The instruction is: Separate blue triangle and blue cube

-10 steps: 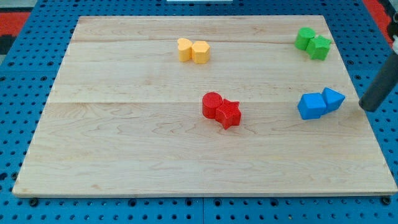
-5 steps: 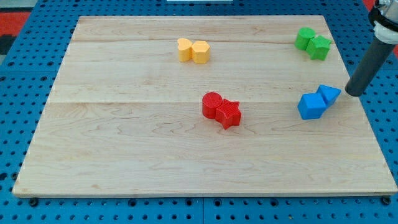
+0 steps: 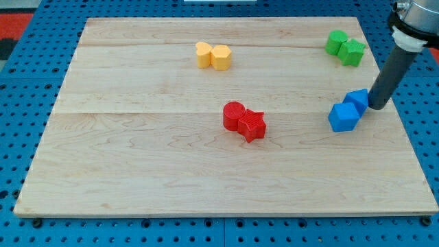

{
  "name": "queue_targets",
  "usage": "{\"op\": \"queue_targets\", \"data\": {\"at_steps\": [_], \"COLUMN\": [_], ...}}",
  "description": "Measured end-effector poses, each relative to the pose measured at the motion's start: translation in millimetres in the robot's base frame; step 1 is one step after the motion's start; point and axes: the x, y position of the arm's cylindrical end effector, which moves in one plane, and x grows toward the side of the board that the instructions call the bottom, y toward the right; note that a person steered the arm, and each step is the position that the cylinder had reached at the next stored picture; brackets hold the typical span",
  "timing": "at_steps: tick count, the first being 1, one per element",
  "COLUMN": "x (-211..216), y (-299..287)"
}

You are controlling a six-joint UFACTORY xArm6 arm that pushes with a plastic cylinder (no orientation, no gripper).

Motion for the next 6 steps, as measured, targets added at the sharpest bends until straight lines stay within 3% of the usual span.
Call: {"op": "queue_targets", "data": {"at_steps": [2,4,6], "x": [19.8,82.3,101.7], "y": [-59.1,-94.8,-28.3]}}
